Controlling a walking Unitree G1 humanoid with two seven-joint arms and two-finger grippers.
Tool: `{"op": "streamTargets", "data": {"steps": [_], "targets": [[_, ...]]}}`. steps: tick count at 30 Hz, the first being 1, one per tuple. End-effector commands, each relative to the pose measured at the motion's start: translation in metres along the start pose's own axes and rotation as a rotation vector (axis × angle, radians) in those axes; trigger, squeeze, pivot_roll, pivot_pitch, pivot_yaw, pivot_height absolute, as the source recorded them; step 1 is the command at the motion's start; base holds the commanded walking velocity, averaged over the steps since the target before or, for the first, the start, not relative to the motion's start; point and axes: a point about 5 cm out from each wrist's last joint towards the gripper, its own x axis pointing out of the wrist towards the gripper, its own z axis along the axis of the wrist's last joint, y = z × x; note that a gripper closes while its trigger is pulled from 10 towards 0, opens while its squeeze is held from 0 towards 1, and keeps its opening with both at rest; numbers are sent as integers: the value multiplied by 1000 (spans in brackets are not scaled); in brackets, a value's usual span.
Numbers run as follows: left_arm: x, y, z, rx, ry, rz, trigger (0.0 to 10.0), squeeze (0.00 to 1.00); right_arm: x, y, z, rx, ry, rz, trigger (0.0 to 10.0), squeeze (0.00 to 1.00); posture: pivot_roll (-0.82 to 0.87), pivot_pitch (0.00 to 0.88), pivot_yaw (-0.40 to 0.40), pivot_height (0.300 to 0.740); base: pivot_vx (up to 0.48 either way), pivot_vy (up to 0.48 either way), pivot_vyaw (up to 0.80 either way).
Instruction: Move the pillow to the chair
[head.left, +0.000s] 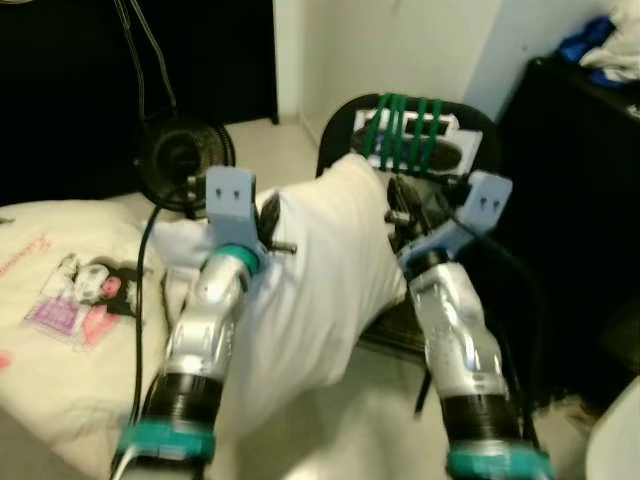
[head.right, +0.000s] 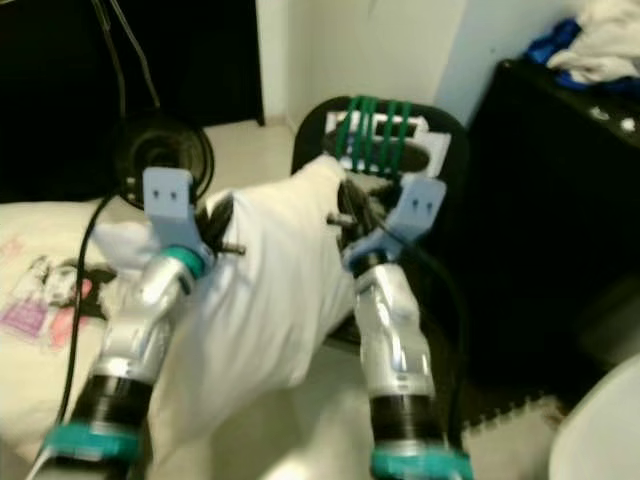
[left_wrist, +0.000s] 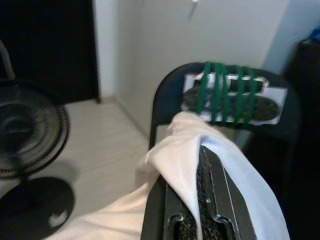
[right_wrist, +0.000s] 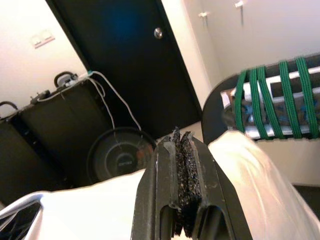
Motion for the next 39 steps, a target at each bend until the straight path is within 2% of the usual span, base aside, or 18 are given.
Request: {"op": "streamTargets", "data": {"steps": [1,8,11,15,20,24,29,37,39], "targets": [[1,-1,11,3,-70,-4,10000,0,-3,2,-5,6,14,-1,10000,0,42,0,44,740,352,0,0],[0,-6,7,8,-62,-24,10000,0,-7,-16,-8,-12,38,-79,10000,0,40,0,44,740,354,0,0],[1,-8,7,1,-62,-25,10000,0,-12,-28,-16,-9,77,-116,10000,0,40,0,41,740,334,0,0],[0,-10,6,-15,-67,-41,10000,0,-18,-35,-25,-33,118,-136,10000,0,40,0,40,740,74,0,0],[0,-12,5,-12,-64,-44,10000,0,-22,-37,-30,-36,135,-148,10000,0,37,0,39,740,0,0,0],[-1,-11,1,10,-55,-36,10000,0,-28,-43,-42,-49,196,-179,10000,0,33,0,34,740,0,0,0],[-2,-10,-3,38,-46,-31,10000,0,-30,-44,-44,-59,205,-184,10000,0,33,0,28,740,0,0,0],[-5,-8,-7,31,-32,-15,10000,0,-30,-40,-48,-73,221,-168,10000,0,33,0,13,740,0,0,0],[-5,-9,-6,27,-38,-13,10000,0,-34,-43,-59,-83,280,-175,10000,0,35,0,10,740,0,0,0]]}}
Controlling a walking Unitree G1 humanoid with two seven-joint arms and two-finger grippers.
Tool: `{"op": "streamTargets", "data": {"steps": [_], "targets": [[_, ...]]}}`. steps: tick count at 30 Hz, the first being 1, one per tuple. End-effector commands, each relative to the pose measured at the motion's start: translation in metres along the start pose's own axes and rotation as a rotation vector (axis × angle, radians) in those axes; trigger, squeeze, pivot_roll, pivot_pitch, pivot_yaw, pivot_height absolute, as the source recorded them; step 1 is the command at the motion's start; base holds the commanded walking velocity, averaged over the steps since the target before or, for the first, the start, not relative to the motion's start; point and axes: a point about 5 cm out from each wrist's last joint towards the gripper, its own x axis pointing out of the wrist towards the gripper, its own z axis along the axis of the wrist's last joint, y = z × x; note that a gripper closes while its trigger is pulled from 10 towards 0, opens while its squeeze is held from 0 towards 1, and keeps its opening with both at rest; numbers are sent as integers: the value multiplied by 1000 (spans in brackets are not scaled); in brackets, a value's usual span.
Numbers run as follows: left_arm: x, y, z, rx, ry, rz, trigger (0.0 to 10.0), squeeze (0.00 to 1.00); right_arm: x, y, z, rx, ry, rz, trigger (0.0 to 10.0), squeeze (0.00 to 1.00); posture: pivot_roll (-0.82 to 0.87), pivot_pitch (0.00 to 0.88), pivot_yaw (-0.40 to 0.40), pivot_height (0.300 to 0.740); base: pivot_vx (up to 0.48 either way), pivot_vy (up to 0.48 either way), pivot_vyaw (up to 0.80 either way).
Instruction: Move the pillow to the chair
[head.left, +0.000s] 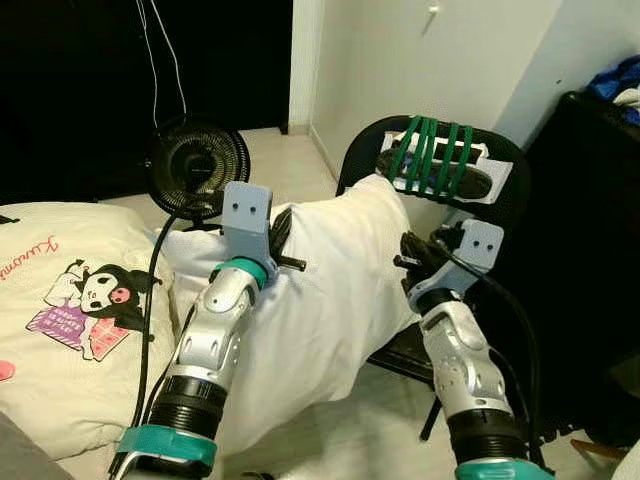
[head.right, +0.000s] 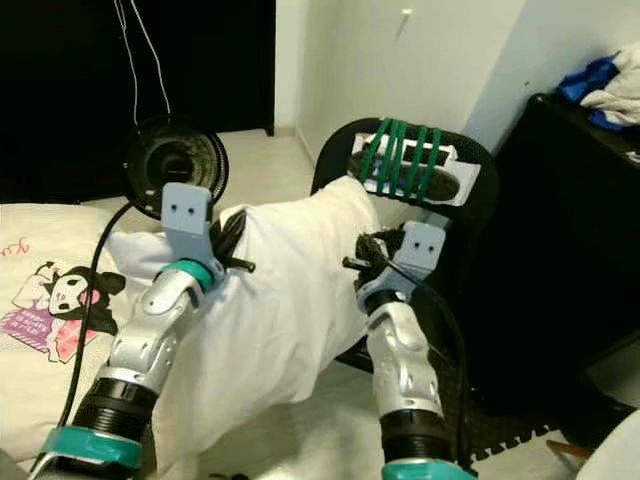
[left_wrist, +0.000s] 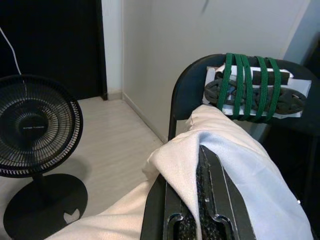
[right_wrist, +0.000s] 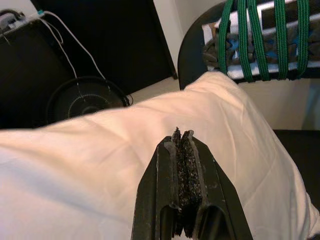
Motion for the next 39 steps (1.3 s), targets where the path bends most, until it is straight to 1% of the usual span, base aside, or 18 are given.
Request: {"op": "streamTargets", "data": {"steps": [1,2,3,5,11,15,24,37,39], "targets": [[1,-2,12,8,-71,-2,10000,0,-3,-5,-14,-8,57,-20,10000,0,35,0,10,740,0,0,0],[2,-3,13,7,-75,-3,10000,0,-5,-9,-23,-22,102,-40,10000,0,40,0,9,740,0,0,0],[2,-3,13,7,-75,-3,10000,0,-5,-9,-23,-22,102,-40,10000,0,40,0,9,740,0,0,0],[3,-3,15,7,-79,-5,10000,0,-9,-15,-35,-45,160,-64,10000,0,43,0,10,740,0,0,0],[4,-1,14,25,-73,-7,10000,0,-14,-17,-45,-54,203,-75,10000,0,43,0,21,740,0,0,0],[3,0,13,30,-68,-7,10000,0,-15,-17,-47,-56,209,-80,10000,0,43,0,24,740,0,0,0],[3,-4,11,27,-56,-27,10000,0,-15,-19,-48,-51,201,-88,10000,0,40,0,24,740,0,0,0],[0,-13,10,10,-68,-95,10000,0,-12,-23,-44,-55,183,-103,10000,0,35,0,13,740,0,0,0],[-1,-14,9,6,-69,-105,10000,0,-12,-23,-43,-53,181,-106,10000,0,34,0,13,740,0,0,-625]]}}
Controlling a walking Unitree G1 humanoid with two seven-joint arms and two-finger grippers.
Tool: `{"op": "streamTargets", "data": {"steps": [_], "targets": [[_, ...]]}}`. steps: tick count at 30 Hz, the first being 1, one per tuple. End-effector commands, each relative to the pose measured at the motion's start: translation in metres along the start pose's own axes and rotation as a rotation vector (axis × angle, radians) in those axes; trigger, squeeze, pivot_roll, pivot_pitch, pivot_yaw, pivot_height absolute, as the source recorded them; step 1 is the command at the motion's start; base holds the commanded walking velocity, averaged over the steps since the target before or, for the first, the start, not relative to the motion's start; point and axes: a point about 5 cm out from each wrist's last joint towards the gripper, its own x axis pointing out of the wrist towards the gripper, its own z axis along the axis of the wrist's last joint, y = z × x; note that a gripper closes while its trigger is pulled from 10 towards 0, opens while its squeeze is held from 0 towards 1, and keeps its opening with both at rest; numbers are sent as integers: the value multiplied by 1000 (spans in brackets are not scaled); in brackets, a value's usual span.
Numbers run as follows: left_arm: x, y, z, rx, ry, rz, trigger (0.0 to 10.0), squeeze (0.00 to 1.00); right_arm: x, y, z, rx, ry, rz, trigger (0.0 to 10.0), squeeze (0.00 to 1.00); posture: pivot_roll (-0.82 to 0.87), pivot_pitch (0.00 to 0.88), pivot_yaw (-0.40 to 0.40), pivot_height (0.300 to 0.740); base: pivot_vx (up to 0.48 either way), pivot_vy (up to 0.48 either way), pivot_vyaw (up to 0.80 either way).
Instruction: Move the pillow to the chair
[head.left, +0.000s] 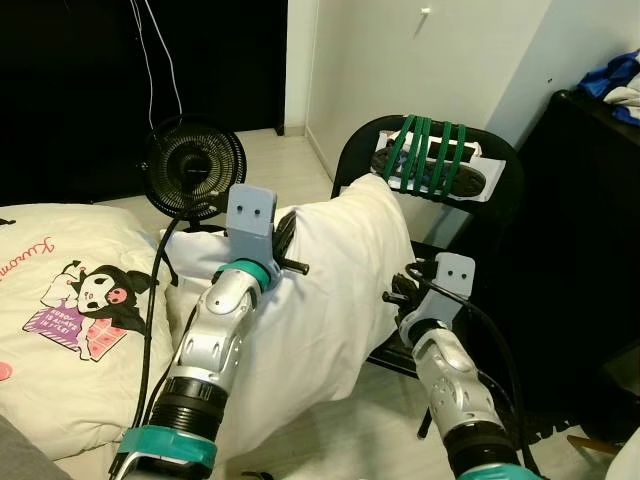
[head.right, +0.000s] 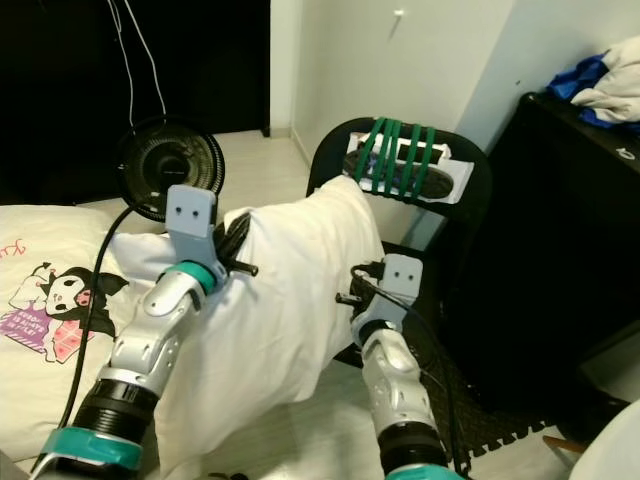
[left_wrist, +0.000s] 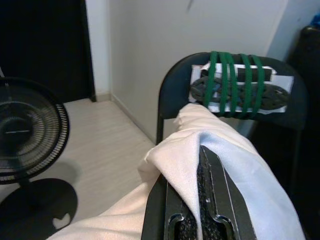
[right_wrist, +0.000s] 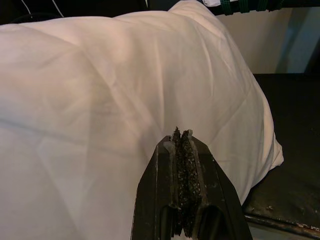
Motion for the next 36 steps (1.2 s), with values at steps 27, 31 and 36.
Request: {"op": "streamTargets", "data": {"steps": [27,31,36], "targets": [[-4,-14,8,-10,-77,-61,10000,0,0,1,-2,1,-6,2,10000,0,37,0,-5,740,292,0,-430],[-5,-12,8,-3,-75,-54,10000,0,-1,1,-4,0,-1,3,10000,0,41,0,-2,740,327,0,0],[-5,-10,9,3,-75,-41,10000,0,-2,2,-6,3,4,4,10000,0,45,0,1,740,319,0,0]]}}
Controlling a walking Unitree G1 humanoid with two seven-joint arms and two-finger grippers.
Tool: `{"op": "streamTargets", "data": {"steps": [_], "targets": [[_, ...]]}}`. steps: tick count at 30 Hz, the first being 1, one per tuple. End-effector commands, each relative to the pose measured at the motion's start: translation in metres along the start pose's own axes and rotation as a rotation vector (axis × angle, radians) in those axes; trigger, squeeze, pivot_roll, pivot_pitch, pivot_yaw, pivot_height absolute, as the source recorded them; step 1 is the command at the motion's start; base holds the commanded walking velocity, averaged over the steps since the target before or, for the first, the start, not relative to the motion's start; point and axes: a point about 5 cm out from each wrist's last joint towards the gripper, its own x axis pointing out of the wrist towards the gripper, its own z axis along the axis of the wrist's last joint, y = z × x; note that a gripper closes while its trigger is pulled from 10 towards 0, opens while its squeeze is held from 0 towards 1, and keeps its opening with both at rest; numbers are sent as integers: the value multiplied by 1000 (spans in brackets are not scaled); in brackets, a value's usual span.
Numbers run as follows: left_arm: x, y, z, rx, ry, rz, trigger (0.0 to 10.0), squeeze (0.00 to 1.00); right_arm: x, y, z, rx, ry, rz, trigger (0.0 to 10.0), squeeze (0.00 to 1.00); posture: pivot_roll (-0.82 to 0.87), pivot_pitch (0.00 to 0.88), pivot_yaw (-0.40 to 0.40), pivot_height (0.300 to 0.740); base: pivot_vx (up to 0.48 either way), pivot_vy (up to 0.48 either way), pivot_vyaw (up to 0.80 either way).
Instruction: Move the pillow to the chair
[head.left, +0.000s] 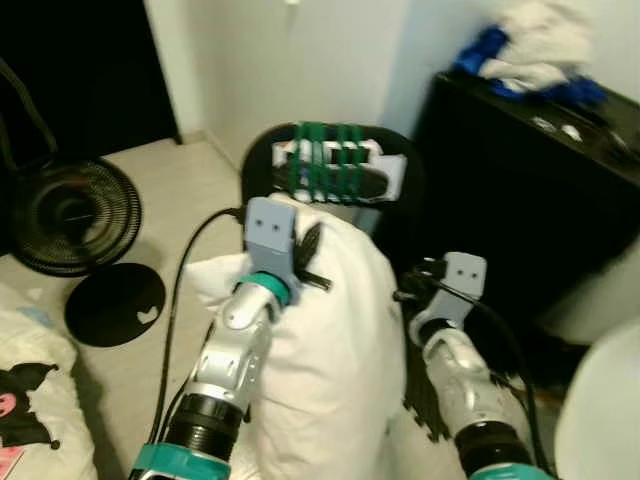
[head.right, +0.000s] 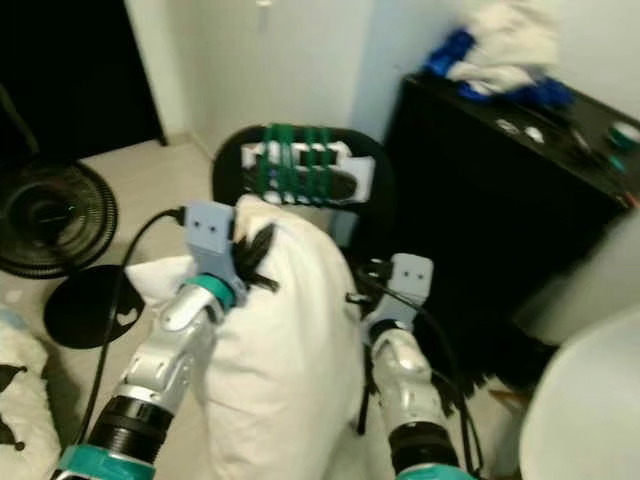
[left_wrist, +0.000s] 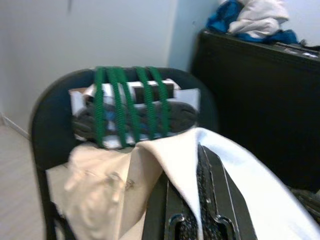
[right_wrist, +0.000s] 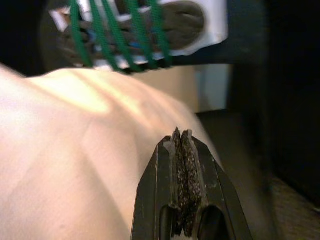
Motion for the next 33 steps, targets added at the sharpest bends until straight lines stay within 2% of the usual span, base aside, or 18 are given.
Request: {"op": "streamTargets", "data": {"steps": [1,5,10,16,18,20,24,26,27,28,29,30,33], "targets": [[1,3,10,10,-43,18,10000,0,-4,-2,-11,0,36,-9,10000,0,45,0,1,740,319,0,0],[1,2,9,9,-43,18,10000,0,-5,-3,-12,0,40,-13,10000,0,44,0,5,740,312,0,0],[0,1,9,8,-42,15,10000,0,-6,-4,-14,1,45,-18,10000,0,44,0,5,740,0,0,0],[1,-1,8,9,-36,4,10000,0,-9,-9,-24,-22,103,-45,10000,0,45,0,8,740,0,0,0],[1,-1,8,10,-34,4,10000,0,-11,-13,-31,-34,132,-61,10000,0,47,0,9,740,0,0,0],[0,-1,8,11,-31,4,10000,0,-18,-25,-45,-44,194,-122,10000,0,50,0,9,740,0,0,0],[0,-1,8,11,-31,5,10000,0,-19,-27,-47,-39,200,-130,10000,0,50,0,9,740,0,0,0],[0,0,8,13,-28,6,10000,0,-26,-37,-57,-23,248,-176,10000,0,50,0,9,740,0,0,0],[0,0,8,13,-28,6,10000,0,-26,-37,-57,-23,248,-176,10000,0,50,0,9,740,0,0,0],[0,0,8,15,-26,6,10000,0,-31,-46,-63,-2,271,-207,10000,1000,51,0,14,740,0,0,0],[1,0,8,17,-24,6,10000,0,-37,-54,-68,31,286,-239,10000,1000,50,0,15,740,0,0,0],[1,0,8,17,-24,6,10000,0,-37,-54,-68,31,286,-239,10000,1000,50,0,15,740,0,0,0],[1,0,8,18,-23,6,10000,0,-47,-73,-74,167,281,-320,10000,1000,50,0,17,740,0,0,0]]}}
